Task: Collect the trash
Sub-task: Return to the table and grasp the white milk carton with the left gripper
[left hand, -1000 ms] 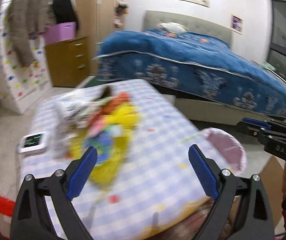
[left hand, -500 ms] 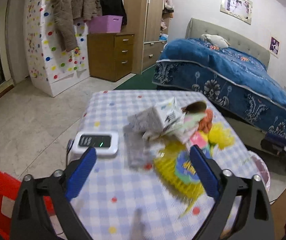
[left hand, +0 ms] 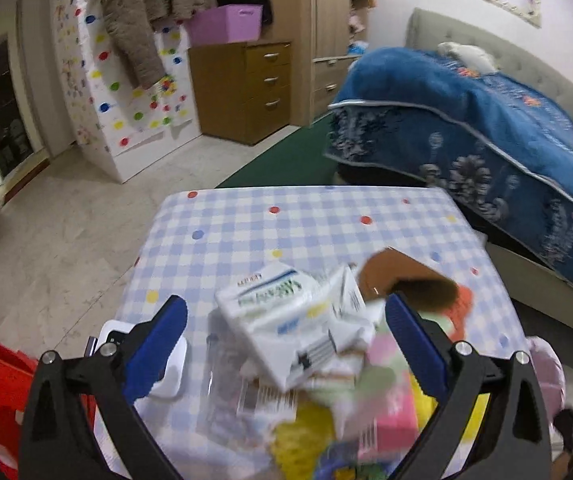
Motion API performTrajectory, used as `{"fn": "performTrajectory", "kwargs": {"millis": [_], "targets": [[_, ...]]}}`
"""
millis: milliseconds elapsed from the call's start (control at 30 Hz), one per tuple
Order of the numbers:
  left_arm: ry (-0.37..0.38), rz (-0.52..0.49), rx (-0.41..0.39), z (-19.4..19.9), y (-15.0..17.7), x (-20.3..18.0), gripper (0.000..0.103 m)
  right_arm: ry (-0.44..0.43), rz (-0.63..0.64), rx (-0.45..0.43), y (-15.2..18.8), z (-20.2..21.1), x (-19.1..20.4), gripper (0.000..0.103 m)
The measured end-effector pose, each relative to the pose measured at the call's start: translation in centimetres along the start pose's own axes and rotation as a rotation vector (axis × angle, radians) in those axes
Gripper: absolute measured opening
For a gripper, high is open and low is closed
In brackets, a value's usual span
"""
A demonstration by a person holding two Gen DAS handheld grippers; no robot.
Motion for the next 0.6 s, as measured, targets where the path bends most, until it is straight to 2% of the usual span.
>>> {"fn": "performTrajectory", "kwargs": {"millis": [133, 233, 400, 433, 467, 500, 600], "targets": [[-0.060, 0.026, 0.046, -1.6, -1.0, -0.2, 0.096, -0.003, -0.021, 0.013, 0.3, -0.7, -0.9, 0.057], [-0.088, 0.083, 0.093, -2.5, -1.0, 0.3, 0.096, -0.006, -0.031, 0.017, 0.5, -0.8, -1.2, 0.058], [-0.076, 0.127, 0.146, -3.2, -0.3, 1.0, 0.095, -0.005, -0.032, 0.016, 0.9, -0.5, -1.3, 0.058], [-0.069, 0.132, 0.153, -3.3, -0.1, 1.2, 0.093, -0.003, -0.032, 0.013, 0.9, -0.2, -1.3, 0.058], [-0.056, 0.139, 0.161, -3.4, 0.1, 1.3, 0.084, -0.003, -0.032, 0.011, 0.9, -0.1, -1.4, 0.058], [-0.042, 0.147, 0.171, -3.3, 0.3, 1.5, 0.083, -0.003, -0.033, 0.009, 1.0, 0.1, -1.4, 0.058], [-0.014, 0.134, 0.142, -2.1, 0.7, 1.8, 0.082, -0.001, -0.031, 0.003, 1.1, 0.7, -1.3, 0.058]]}}
Point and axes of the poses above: each gripper's, at about its wrist camera, not at the fingertips, and z roughly against the way its jaws point, x to its left, y to its underside, the point moved 4 cm from there along -z, roughly the way its jaws point, and after that the axes turned 13 degrees about y, right-handed, at the moved point
